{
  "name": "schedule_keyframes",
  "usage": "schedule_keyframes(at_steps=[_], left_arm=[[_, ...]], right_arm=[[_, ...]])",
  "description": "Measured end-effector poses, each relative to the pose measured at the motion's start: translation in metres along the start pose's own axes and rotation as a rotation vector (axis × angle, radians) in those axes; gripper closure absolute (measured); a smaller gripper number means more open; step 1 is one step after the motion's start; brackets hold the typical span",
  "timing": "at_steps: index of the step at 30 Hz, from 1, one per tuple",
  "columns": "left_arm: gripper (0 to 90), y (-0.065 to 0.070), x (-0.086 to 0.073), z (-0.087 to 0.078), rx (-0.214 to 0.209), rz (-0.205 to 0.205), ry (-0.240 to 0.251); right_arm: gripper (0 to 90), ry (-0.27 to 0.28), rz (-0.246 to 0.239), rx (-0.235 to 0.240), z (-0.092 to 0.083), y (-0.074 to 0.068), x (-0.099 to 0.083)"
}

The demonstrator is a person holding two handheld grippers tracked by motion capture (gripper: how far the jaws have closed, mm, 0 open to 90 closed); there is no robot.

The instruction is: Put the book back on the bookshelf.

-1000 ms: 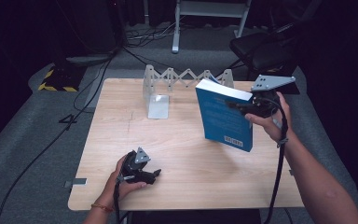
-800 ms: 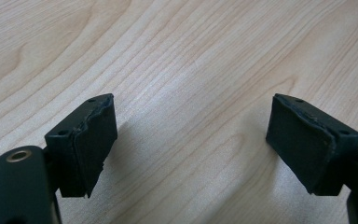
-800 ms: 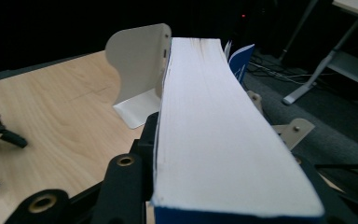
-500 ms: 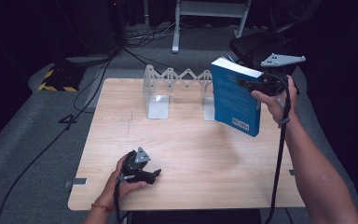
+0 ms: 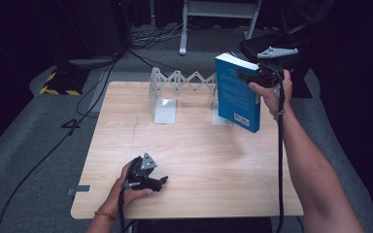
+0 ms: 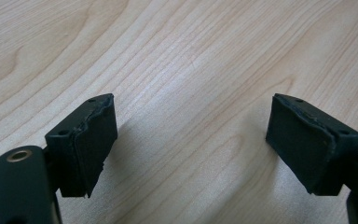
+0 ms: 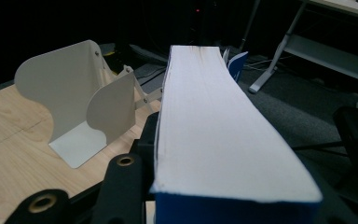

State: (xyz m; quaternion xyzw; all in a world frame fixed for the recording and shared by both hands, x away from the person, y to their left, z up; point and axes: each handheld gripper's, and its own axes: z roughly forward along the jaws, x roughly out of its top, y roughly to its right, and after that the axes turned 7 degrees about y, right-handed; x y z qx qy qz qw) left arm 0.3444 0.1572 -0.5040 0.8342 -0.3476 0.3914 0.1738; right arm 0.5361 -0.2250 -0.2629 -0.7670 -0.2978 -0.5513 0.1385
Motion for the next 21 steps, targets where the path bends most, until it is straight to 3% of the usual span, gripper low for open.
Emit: schedule_keyframes(at_steps=[12, 21], left_arm=[[16.8, 0.001, 0.000, 0.000, -0.009, 0.005, 0.000], [16.8, 0.001, 0.000, 0.000, -0.019, 0.012, -0.001]], right_arm=[[61.4, 0.007, 0.044, -0.043, 0.032, 0.004, 0.006], [61.3, 0.032, 0.054, -0.089, 0.054, 0.000, -0.014]])
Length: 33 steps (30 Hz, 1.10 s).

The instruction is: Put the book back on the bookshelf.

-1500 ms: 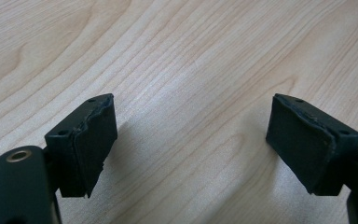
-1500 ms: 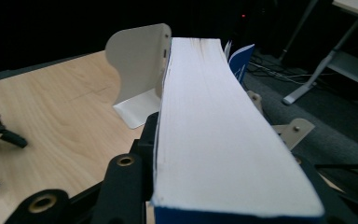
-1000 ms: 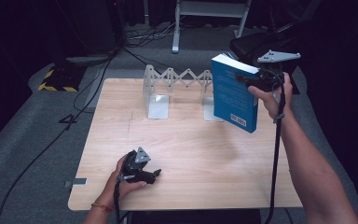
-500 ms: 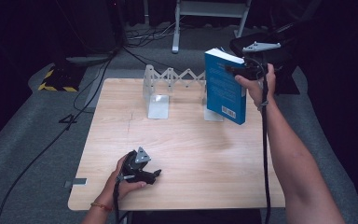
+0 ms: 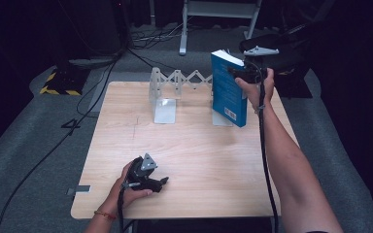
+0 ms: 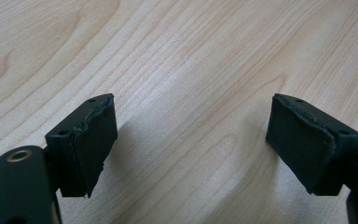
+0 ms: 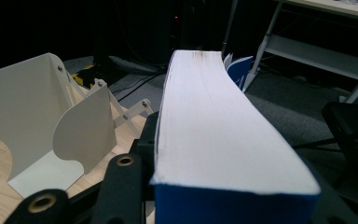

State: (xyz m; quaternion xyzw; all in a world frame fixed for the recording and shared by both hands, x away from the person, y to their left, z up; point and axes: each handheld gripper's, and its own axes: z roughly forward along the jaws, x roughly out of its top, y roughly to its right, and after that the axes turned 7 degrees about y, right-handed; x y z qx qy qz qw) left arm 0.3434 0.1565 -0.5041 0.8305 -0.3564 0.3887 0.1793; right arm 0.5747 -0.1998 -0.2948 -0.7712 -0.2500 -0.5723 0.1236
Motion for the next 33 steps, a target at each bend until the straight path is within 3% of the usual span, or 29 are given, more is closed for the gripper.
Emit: schedule_keyframes(at_steps=[6, 13, 20, 33], left_arm=[[16.7, 0.000, 0.000, 0.000, -0.003, 0.001, 0.000], [16.7, 0.000, 0.000, 0.000, -0.002, 0.001, 0.001], [16.7, 0.000, 0.000, 0.000, -0.001, 0.002, 0.002], [16.6, 0.000, 0.001, 0.002, 0.000, 0.008, 0.002]], right_arm=[[61.1, 0.037, -0.008, 0.006, -0.001, -0.001, -0.018], [60.7, 0.072, -0.029, 0.020, -0.020, -0.003, -0.035], [60.5, 0.101, -0.008, 0.026, -0.040, -0.001, -0.056], [59.3, 0.123, 0.008, 0.036, -0.056, 0.002, -0.074]])
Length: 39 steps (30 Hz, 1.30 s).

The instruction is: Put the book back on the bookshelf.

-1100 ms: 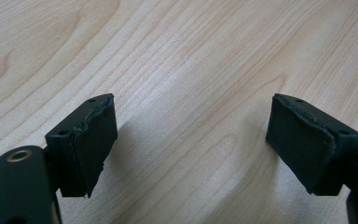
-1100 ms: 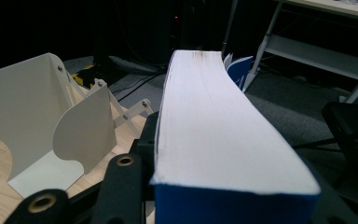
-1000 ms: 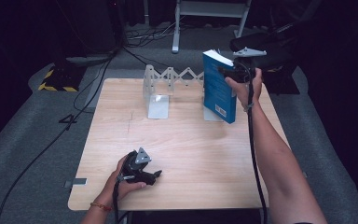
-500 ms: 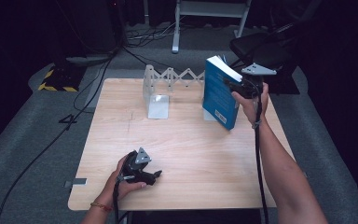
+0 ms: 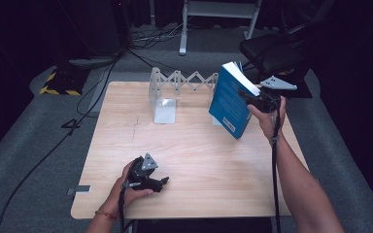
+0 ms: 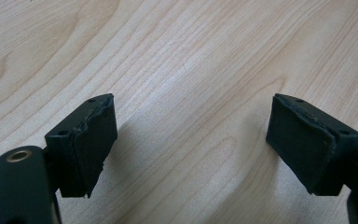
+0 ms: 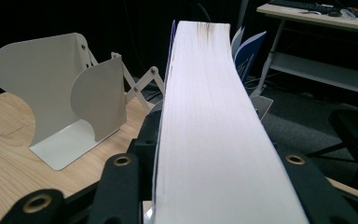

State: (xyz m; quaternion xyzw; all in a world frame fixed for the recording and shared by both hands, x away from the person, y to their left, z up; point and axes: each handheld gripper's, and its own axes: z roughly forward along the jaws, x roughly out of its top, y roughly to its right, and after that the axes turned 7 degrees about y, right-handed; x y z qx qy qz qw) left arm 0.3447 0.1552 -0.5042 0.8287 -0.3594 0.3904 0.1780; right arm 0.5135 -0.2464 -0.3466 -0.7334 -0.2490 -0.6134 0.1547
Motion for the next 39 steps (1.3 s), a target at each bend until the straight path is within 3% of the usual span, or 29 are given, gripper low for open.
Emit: schedule_keyframes(at_steps=[3, 6, 12, 15, 16, 18, 21, 24, 26, 29, 34, 39], left_arm=[[16.7, 0.000, 0.000, 0.000, 0.000, 0.000, 0.000], [16.7, 0.000, 0.000, 0.000, 0.000, -0.001, 0.000], [16.6, 0.000, 0.000, 0.000, 0.000, -0.001, 0.000], [16.4, 0.000, 0.001, 0.001, 0.002, -0.009, -0.001], [16.3, 0.000, 0.001, 0.001, 0.001, -0.007, 0.000], [16.3, 0.000, 0.001, 0.001, 0.001, -0.002, -0.001], [16.3, 0.000, 0.001, 0.001, 0.001, -0.001, -0.001], [16.3, 0.000, 0.001, 0.001, 0.001, -0.007, 0.000], [16.2, 0.000, 0.001, 0.001, 0.001, -0.001, -0.001], [16.3, 0.000, 0.001, 0.001, 0.001, -0.004, -0.001], [16.2, 0.000, 0.001, 0.002, -0.001, -0.010, 0.001], [16.1, 0.000, 0.002, 0.002, 0.002, -0.003, -0.001]], right_arm=[[58.5, 0.000, 0.002, -0.003, 0.000, -0.001, -0.001], [50.9, -0.024, -0.002, 0.000, -0.001, -0.001, -0.006], [43.6, -0.079, 0.002, 0.007, -0.008, 0.002, -0.035], [44.1, -0.116, 0.037, 0.024, -0.011, 0.003, -0.060], [44.8, -0.131, 0.020, 0.019, -0.012, 0.002, -0.071], [50.8, -0.132, 0.030, 0.037, -0.011, 0.002, -0.084], [52.8, -0.169, 0.041, 0.041, -0.007, -0.002, -0.099], [56.9, -0.217, 0.007, 0.039, -0.002, -0.009, -0.117], [59.6, -0.183, -0.014, 0.025, -0.003, -0.011, -0.126], [61.0, -0.155, 0.017, 0.028, -0.003, -0.009, -0.129], [61.7, -0.147, 0.019, 0.021, 0.000, -0.011, -0.129], [62.0, -0.140, 0.021, -0.026, 0.012, -0.020, -0.127]])
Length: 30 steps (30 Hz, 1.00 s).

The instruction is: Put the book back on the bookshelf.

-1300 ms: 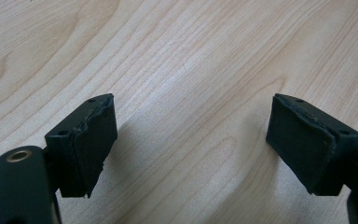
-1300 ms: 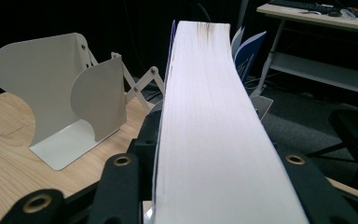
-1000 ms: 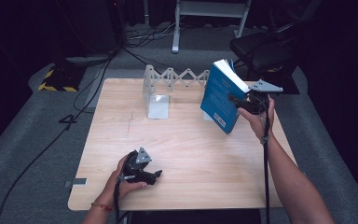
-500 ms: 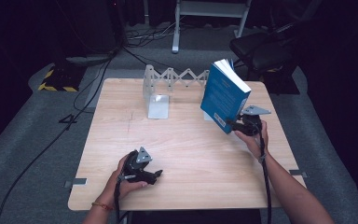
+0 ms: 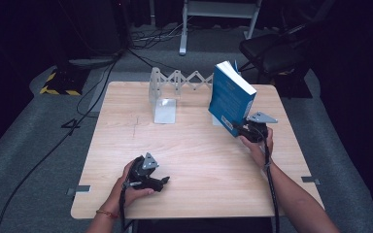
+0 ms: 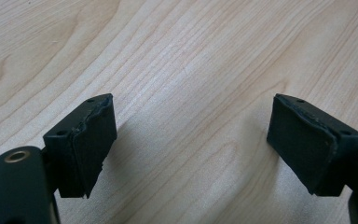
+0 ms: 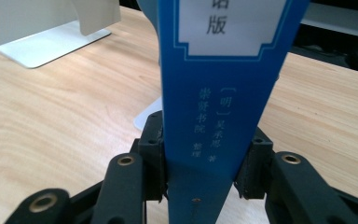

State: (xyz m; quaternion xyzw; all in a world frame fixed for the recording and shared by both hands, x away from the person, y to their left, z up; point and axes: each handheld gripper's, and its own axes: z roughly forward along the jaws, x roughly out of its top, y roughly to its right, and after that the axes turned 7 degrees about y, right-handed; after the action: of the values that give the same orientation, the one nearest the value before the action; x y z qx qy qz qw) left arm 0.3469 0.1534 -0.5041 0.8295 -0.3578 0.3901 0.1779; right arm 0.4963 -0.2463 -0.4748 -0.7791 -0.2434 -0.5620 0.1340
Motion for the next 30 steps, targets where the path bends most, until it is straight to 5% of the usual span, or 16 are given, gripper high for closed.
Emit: schedule_keyframes(at_steps=[16, 24, 28, 30], left_arm=[[16.1, 0.000, 0.000, 0.000, -0.001, -0.002, 0.000], [16.1, 0.000, 0.000, 0.000, -0.002, -0.004, 0.000], [16.1, 0.000, 0.000, 0.000, -0.004, -0.003, 0.000], [16.1, 0.000, 0.000, 0.000, -0.004, -0.003, 0.000]], right_arm=[[62.0, -0.008, 0.070, -0.062, 0.025, -0.005, 0.010], [61.9, 0.002, 0.138, -0.088, 0.026, -0.010, 0.009], [61.9, 0.009, 0.243, -0.065, 0.027, -0.016, 0.011], [61.9, 0.008, 0.245, -0.078, 0.028, -0.020, 0.012]])
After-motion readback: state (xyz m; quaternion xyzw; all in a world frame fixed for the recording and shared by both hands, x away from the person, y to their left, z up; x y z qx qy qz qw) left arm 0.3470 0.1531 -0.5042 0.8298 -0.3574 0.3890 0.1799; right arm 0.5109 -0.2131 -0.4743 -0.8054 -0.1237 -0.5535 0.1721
